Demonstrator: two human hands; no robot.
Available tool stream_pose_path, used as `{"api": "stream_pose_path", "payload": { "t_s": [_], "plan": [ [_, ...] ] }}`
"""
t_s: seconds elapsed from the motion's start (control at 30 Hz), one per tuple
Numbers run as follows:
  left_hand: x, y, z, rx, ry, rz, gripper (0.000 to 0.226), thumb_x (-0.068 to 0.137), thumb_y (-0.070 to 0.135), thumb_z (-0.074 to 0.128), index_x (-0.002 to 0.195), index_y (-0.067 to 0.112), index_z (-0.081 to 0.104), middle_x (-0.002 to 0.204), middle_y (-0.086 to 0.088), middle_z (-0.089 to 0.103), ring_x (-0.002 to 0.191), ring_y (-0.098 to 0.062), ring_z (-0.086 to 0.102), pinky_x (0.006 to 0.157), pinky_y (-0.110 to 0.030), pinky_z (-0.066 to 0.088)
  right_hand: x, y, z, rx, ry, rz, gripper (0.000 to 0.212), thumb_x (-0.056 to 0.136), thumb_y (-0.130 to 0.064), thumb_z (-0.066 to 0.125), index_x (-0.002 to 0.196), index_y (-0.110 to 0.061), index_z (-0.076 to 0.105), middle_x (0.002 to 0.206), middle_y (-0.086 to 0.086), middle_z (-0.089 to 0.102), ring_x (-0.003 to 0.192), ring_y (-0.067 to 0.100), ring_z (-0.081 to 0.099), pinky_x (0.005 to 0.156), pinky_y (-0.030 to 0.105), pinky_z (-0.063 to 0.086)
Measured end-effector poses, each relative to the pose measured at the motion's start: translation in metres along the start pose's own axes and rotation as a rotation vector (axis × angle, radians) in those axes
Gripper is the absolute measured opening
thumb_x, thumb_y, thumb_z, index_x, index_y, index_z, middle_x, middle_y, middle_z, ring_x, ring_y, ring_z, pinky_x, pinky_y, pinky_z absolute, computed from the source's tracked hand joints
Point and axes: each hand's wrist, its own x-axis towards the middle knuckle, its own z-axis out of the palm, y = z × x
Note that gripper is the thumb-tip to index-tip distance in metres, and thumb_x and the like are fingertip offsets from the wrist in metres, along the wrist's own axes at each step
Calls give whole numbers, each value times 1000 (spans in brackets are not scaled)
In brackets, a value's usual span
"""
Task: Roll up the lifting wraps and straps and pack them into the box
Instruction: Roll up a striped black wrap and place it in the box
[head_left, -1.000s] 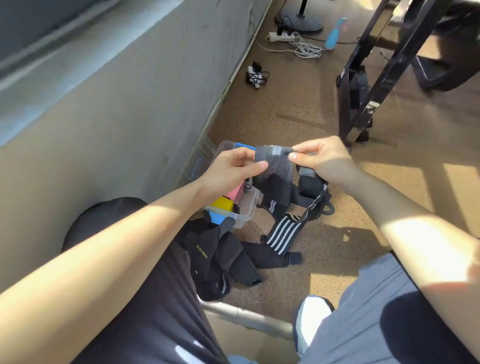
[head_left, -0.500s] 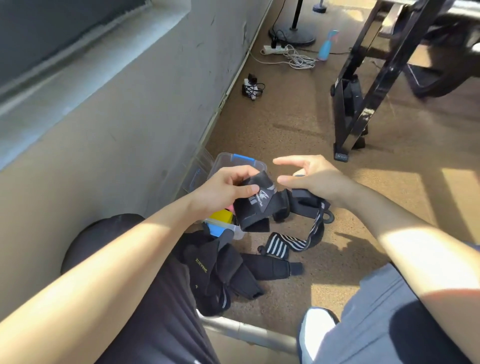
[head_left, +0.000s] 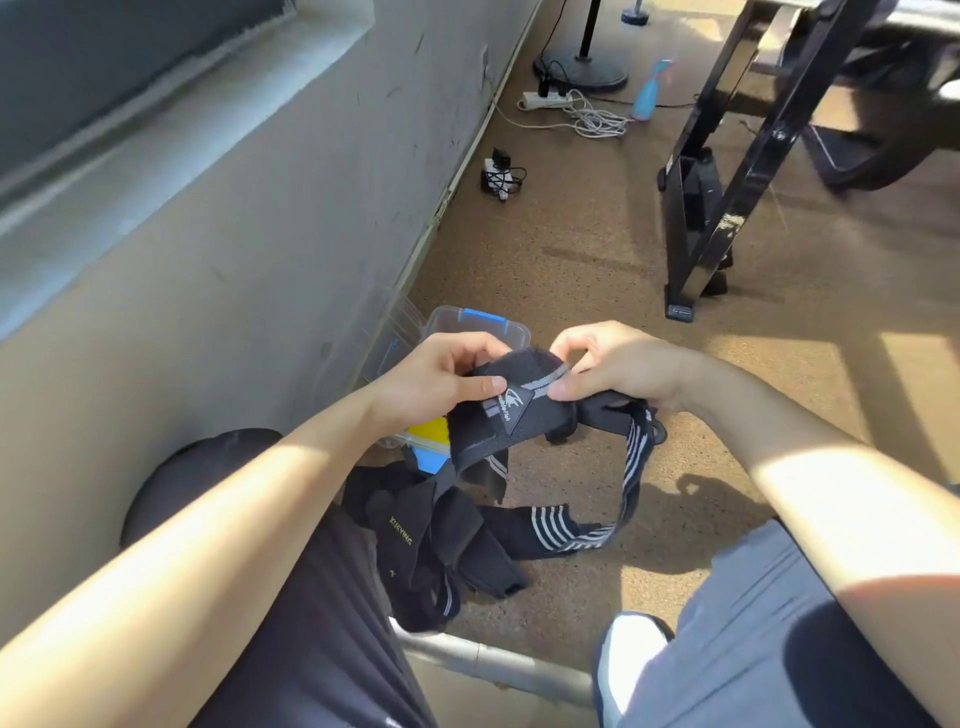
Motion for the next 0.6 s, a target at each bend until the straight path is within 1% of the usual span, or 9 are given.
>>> {"api": "stream_pose_path", "payload": {
  "t_s": [0.07, 0.17, 0.23, 0.3, 0.37, 0.4, 0.47, 0.53, 0.6],
  "plan": [
    [1, -3, 0, 36, 29, -27, 7, 96, 1, 66, 103, 2, 70, 89, -13, 70, 84, -17, 67, 86, -38, 55, 2, 3, -6, -27, 127, -32, 23, 84, -12, 81, 81, -16, 59, 64, 3, 67, 53, 13, 55, 57, 28, 39],
    [3, -4, 2, 29, 41, -53, 4, 96, 8, 69, 93, 6, 70, 82, -3, 70, 77, -10, 64, 77, -25, 53, 2, 3, -10, -36, 183, -42, 23, 84, -17, 83, 78, -19, 61, 61, 1, 64, 50, 12, 49, 56, 26, 38],
    [5, -6, -1, 47, 13, -100, 24, 93, 24, 74, 94, 1, 69, 84, -9, 69, 80, -11, 62, 78, -28, 51, 2, 4, -11, -37, 213, -33, 22, 83, -19, 84, 76, -20, 63, 64, 3, 67, 53, 13, 50, 59, 27, 39],
    [3, -8, -2, 108, -88, -164, 46, 87, 36, 78, 102, -5, 68, 98, -25, 72, 88, -18, 63, 87, -42, 54, 3, 6, -17, -18, 283, -36, 23, 81, -19, 86, 73, -21, 65, 69, 7, 71, 61, 15, 58, 68, 31, 44],
    [3, -14, -3, 151, -125, -184, 34, 92, 24, 76, 105, -7, 69, 106, -27, 73, 91, -18, 64, 95, -49, 55, 6, 10, -25, -2, 394, -12, 23, 76, -22, 89, 70, -22, 67, 83, 15, 77, 74, 21, 66, 81, 41, 53],
    [5, -16, -3, 158, -99, -170, 27, 95, 17, 73, 102, -8, 68, 99, -23, 74, 87, -15, 64, 91, -48, 56, 8, 13, -29, 12, 445, 6, 24, 75, -24, 91, 70, -22, 67, 90, 16, 78, 79, 23, 69, 87, 47, 56],
    [7, -14, -2, 122, 13, -121, 18, 96, 9, 69, 96, -8, 64, 80, -9, 67, 71, -5, 61, 67, -34, 57, 11, 19, -32, 4, 514, 49, 25, 73, -28, 91, 69, -23, 68, 95, 14, 78, 87, 26, 73, 94, 50, 56],
    [7, -9, -1, 67, 114, -73, 11, 96, 6, 69, 96, -4, 62, 77, -3, 65, 66, -4, 62, 63, -25, 54, 13, 22, -30, -21, 537, 56, 23, 74, -34, 90, 68, -26, 70, 97, 9, 78, 92, 27, 73, 93, 45, 55],
    [7, -9, -4, 24, 159, -29, 8, 97, 5, 67, 98, -1, 62, 85, -7, 67, 79, -11, 65, 75, -34, 56, 11, 18, -27, -32, 517, 30, 21, 80, -37, 86, 70, -27, 70, 93, 5, 77, 84, 23, 68, 82, 38, 53]
  ]
}}
